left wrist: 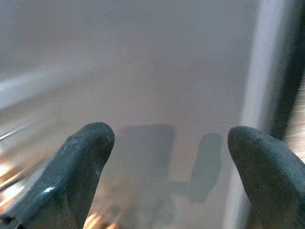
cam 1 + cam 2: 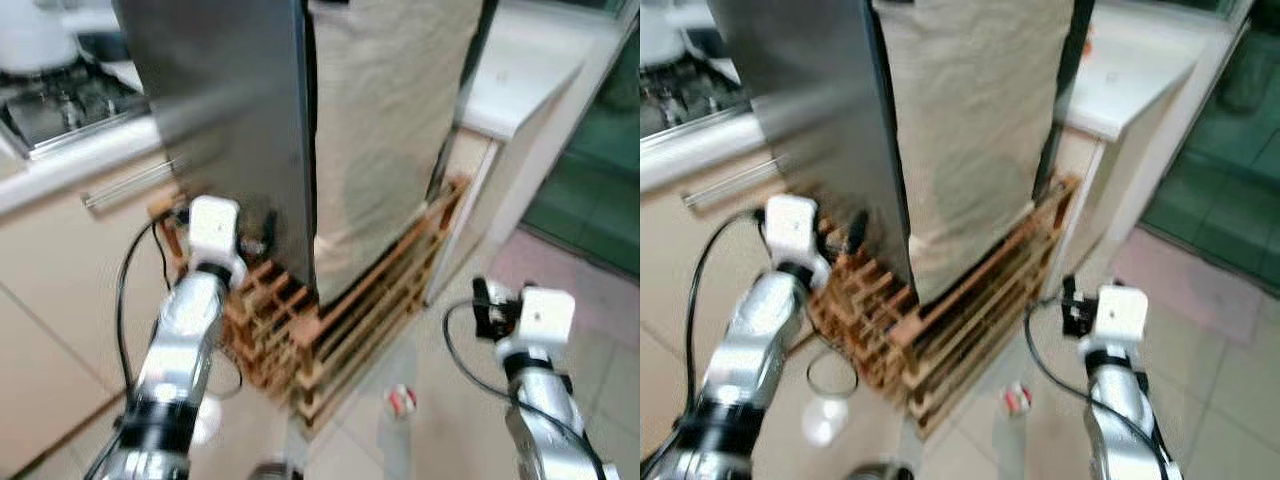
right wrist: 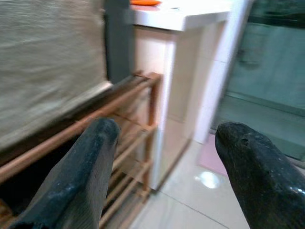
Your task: Restocking fridge
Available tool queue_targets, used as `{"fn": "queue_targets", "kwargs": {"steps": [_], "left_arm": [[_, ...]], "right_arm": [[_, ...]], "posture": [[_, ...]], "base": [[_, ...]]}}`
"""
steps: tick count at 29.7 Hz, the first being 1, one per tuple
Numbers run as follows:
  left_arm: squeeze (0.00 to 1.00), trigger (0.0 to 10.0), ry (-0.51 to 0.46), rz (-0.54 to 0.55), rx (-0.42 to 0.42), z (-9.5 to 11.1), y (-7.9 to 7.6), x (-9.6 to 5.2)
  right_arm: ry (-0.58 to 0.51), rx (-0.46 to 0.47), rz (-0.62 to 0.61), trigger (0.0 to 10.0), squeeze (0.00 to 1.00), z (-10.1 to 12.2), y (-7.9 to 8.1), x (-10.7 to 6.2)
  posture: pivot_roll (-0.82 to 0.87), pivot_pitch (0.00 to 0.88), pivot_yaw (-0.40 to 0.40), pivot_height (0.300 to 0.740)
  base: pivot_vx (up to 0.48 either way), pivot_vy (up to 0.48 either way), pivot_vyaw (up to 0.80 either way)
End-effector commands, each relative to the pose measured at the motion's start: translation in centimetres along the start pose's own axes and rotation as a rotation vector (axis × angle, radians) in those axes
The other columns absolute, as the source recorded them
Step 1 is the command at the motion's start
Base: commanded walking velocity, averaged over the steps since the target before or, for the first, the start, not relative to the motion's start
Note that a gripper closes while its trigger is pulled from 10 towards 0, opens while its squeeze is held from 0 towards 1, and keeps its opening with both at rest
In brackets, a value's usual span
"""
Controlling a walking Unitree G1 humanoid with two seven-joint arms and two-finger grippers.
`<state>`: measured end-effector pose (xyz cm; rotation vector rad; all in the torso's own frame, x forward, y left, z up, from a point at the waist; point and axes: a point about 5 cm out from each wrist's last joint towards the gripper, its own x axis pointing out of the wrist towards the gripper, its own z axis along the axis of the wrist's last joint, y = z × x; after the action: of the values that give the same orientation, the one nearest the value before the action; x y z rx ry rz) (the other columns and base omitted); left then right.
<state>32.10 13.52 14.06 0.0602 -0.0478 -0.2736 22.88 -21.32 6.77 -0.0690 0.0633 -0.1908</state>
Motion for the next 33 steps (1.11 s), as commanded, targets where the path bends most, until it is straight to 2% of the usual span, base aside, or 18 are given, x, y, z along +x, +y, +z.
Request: {"fn": "queue_targets", "kwargs": {"steps": [1,5,10,15,19,24,33], "left_arm": [[0.0,10.0,0.009,-0.051,-0.02,0.5,-0.6,0.4],[0.0,10.0,0.01,-0.162,-0.03,1.5,-2.1,0.7],[0.0,10.0,0.01,-0.246,-0.053,2.3,-3.1,0.9],[0.0,10.0,0.012,-0.247,-0.071,2.8,-2.8,1.1],[0.0,10.0,0.01,-0.232,-0.028,2.7,-2.9,1.4],[0.0,10.0,0.014,-0.212,-0.017,2.8,-3.0,1.9],[0.0,10.0,0.04,-0.218,0.02,1.6,-4.5,2.7]], "right_arm": [[-0.007,0.004,0.001,10.0,0.0,-0.1,0.1,0.0],[-0.009,0.005,-0.004,10.0,0.0,-0.1,0.0,0.0],[-0.004,0.003,-0.01,10.0,0.0,-0.4,-0.2,-0.1],[0.001,0.0,-0.017,10.0,0.0,-0.6,-0.4,-0.1],[0.001,-0.003,-0.015,10.0,0.0,-0.7,-0.4,-0.1],[0.0,-0.006,-0.019,10.0,0.0,-0.7,-0.5,-0.1],[-0.011,-0.007,-0.012,10.0,0.0,-0.4,-0.4,0.0]], "posture": [[0.04,0.0,0.021,0.74],[0.03,0.0,0.029,0.74],[0.03,0.0,0.031,0.74],[0.02,0.0,0.031,0.74],[0.02,0.0,0.033,0.74],[0.02,0.0,0.034,0.74],[0.01,0.0,0.03,0.74]], "base": [[0.0,0.0,0.0],[0.0,0.0,0.0],[0.0,0.0,0.0],[0.0,0.0,0.0],[0.0,0.0,0.0],[0.0,0.0,0.0],[0.0,0.0,0.0]]}}
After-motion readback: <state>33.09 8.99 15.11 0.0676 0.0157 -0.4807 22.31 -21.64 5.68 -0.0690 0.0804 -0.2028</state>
